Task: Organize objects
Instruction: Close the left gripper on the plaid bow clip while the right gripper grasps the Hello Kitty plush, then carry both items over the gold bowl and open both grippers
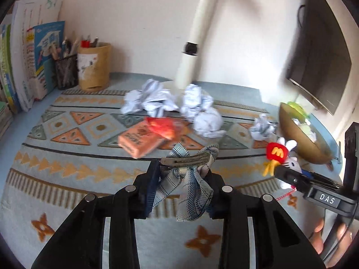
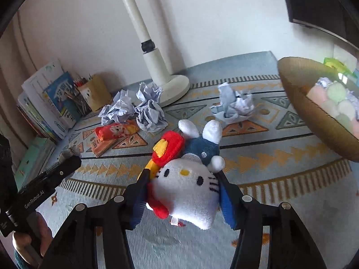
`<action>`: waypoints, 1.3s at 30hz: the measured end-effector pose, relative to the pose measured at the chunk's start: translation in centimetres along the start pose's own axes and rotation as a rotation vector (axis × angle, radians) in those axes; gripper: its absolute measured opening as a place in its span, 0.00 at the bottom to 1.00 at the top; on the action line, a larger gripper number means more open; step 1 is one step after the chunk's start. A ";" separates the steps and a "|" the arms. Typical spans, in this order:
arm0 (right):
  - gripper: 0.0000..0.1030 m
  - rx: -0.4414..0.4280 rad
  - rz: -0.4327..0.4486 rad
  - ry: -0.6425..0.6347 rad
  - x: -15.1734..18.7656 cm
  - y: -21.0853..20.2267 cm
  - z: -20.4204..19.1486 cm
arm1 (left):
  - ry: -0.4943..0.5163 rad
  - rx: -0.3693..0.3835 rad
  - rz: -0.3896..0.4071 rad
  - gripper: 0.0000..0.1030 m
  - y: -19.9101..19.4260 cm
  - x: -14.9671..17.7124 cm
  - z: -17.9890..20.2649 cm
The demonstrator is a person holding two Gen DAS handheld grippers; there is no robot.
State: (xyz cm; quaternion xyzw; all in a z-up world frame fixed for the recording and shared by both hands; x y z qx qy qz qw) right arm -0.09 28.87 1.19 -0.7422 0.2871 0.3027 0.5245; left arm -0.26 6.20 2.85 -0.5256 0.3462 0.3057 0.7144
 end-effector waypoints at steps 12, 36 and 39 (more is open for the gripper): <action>0.54 0.271 0.284 0.166 -7.3 -14.5 10.4 | 0.134 0.266 0.042 0.31 -1.4 -5.6 15.7; 0.80 0.297 0.287 0.273 -9.6 -13.7 17.9 | 0.109 0.386 0.027 0.99 4.9 -7.6 24.0; 0.80 0.213 0.297 0.156 -10.4 -13.4 12.0 | 0.035 0.329 0.080 0.99 1.3 -7.7 19.2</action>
Point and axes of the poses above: each gripper's, at about its wrist camera, not at the fingertips, and y roughly the way its jaws point, z to its right, x to its underside, the point moved 3 cm from there along y, roughly the way its jaws point, and after that the axes turned 6 degrees about z, right-handed, at the moved point
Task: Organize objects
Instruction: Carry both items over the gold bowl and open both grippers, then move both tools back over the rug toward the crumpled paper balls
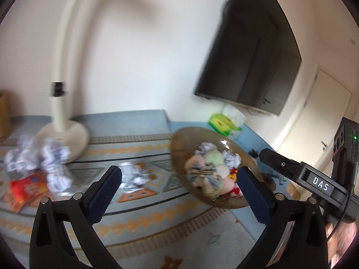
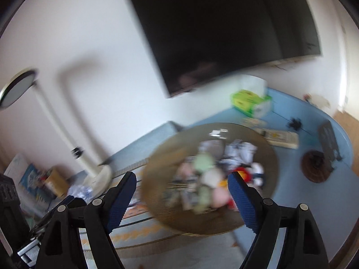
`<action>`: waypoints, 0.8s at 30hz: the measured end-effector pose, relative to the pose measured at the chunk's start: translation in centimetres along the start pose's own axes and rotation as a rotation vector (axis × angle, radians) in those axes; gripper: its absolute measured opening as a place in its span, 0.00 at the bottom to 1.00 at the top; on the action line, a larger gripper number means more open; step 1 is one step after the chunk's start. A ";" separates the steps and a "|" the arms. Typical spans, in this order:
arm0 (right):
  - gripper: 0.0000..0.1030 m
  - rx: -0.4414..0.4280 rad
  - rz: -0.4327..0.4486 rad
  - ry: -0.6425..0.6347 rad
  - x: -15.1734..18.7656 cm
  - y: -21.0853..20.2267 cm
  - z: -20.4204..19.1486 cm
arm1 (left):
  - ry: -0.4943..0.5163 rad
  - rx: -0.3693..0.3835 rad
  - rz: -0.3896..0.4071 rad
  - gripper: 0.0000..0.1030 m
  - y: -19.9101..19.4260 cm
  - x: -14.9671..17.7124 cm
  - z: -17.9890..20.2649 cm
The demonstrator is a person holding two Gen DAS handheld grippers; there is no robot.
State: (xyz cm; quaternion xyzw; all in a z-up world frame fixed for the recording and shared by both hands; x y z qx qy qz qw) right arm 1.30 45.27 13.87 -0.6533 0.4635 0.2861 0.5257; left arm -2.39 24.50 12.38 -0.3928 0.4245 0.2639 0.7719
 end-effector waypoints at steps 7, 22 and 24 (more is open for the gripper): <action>0.80 -0.115 -0.128 -0.195 8.0 2.7 -10.6 | -0.095 -0.335 0.040 0.99 -8.3 5.0 -11.3; 0.92 -0.122 -0.282 -0.296 18.2 8.2 -14.4 | -0.133 -0.404 -0.020 0.99 -8.3 10.3 -15.9; 0.95 -0.148 -0.291 -0.278 18.1 8.1 -14.2 | -0.151 -0.392 -0.021 0.99 -8.4 10.3 -16.2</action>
Point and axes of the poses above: each gripper's, at about its wrist camera, not at the fingertips, and y roughly the way its jaws point, z to its right, x to its underside, the point moved 3 cm from there along y, roughly the way its jaws point, and after that the axes turned 6 degrees about z, right-handed, at the moved point
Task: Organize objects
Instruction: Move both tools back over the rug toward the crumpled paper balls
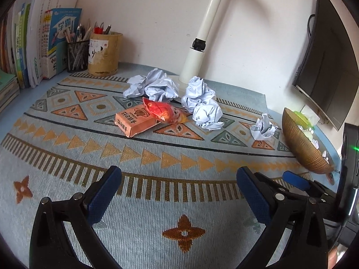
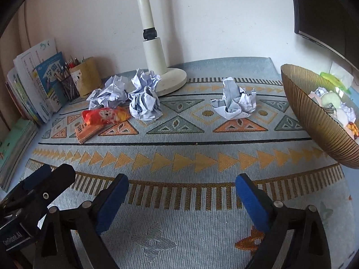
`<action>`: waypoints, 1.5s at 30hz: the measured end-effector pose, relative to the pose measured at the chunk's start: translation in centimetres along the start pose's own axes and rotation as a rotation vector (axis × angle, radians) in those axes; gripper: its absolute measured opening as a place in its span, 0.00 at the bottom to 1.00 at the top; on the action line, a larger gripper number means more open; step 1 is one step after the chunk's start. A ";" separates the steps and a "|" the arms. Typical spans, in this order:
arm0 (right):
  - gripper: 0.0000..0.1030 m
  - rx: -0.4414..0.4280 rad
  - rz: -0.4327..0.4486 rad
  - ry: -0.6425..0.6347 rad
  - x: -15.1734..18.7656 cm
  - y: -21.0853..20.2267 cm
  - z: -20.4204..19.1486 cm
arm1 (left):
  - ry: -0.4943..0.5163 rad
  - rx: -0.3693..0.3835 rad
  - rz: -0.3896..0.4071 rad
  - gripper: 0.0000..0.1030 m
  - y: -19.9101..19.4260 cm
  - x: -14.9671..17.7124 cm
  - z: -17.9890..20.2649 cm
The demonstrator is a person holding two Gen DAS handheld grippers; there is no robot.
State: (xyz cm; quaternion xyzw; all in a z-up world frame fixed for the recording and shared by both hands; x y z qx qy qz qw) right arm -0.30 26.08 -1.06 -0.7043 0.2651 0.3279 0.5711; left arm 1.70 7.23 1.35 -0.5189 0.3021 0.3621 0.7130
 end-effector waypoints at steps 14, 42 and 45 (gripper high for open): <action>1.00 0.007 -0.018 -0.022 0.5 0.3 -0.5 | -0.042 0.042 0.011 0.99 -0.2 0.0 -0.6; 1.00 0.038 0.103 0.128 -0.1 -2.2 2.2 | -0.028 0.060 0.011 0.99 -0.1 0.0 -0.4; 1.00 0.028 0.126 0.216 -0.3 -2.7 3.8 | -0.017 0.059 0.003 0.99 0.0 0.0 -0.1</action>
Point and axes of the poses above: each gripper's, at about its wrist camera, not at the fingertips, and y roughly the way its jaws point, z to its right, x to its underside, the point moved 3 cm from there along y, roughly the way its jaws point, and after that the axes turned 6 degrees about z, right-handed, at the moved point
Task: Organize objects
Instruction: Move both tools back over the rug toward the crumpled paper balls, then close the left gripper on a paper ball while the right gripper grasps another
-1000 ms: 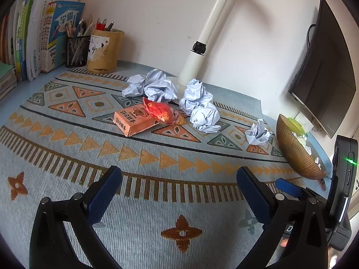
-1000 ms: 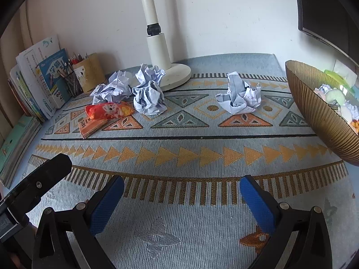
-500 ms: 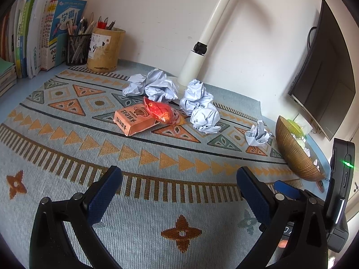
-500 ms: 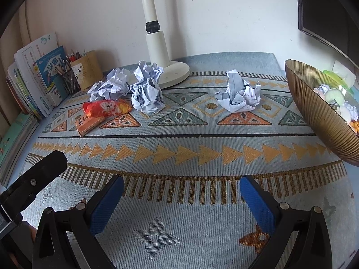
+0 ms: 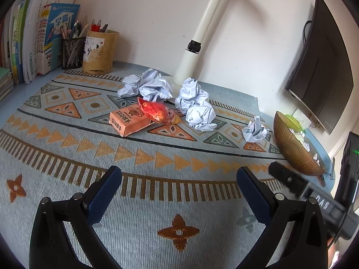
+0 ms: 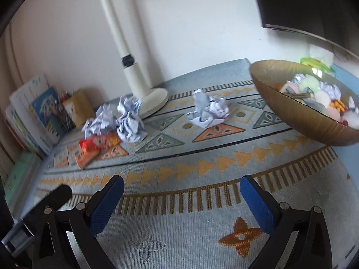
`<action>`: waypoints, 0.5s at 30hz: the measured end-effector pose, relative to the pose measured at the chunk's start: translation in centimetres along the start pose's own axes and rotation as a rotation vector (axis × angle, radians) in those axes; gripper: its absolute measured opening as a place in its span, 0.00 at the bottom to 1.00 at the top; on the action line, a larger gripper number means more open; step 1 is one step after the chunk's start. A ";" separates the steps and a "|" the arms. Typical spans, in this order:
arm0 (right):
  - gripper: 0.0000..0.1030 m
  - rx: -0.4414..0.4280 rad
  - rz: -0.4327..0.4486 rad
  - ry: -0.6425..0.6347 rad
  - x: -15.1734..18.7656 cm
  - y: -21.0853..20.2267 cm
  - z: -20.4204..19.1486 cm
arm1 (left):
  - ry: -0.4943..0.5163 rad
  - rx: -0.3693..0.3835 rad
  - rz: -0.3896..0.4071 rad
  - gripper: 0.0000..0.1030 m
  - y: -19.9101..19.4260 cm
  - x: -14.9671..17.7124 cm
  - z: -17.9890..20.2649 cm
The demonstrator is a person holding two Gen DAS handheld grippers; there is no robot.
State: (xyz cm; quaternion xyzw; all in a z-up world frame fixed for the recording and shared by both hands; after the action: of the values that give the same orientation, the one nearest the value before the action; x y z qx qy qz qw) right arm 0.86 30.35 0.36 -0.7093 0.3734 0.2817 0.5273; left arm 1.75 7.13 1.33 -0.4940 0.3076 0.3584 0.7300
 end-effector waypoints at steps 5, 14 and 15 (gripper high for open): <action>1.00 0.002 -0.027 0.120 -0.5 0.5 2.1 | 0.006 0.019 -0.031 0.99 0.4 -0.3 0.3; 1.00 0.008 -0.257 0.170 -3.9 6.1 4.0 | 0.022 0.146 -0.089 0.99 5.8 -6.7 4.6; 1.00 0.006 -0.265 0.177 -4.3 6.8 4.2 | 0.047 0.116 -0.100 0.99 7.1 -7.1 5.0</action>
State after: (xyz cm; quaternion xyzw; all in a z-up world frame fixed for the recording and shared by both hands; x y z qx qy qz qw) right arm -7.17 34.24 -1.11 -0.7729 0.3225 0.1451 0.5269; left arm -7.62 12.11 5.11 -0.4738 0.3200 0.2915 0.7669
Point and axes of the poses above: each gripper's, at about its wrist camera, not at the fingertips, and y roughly the way its jaws point, z to its right, x to its underside, the point moved 3 cm from there along y, roughly the way its jaws point, and after that the axes turned 6 degrees about z, right-handed, at the moved point
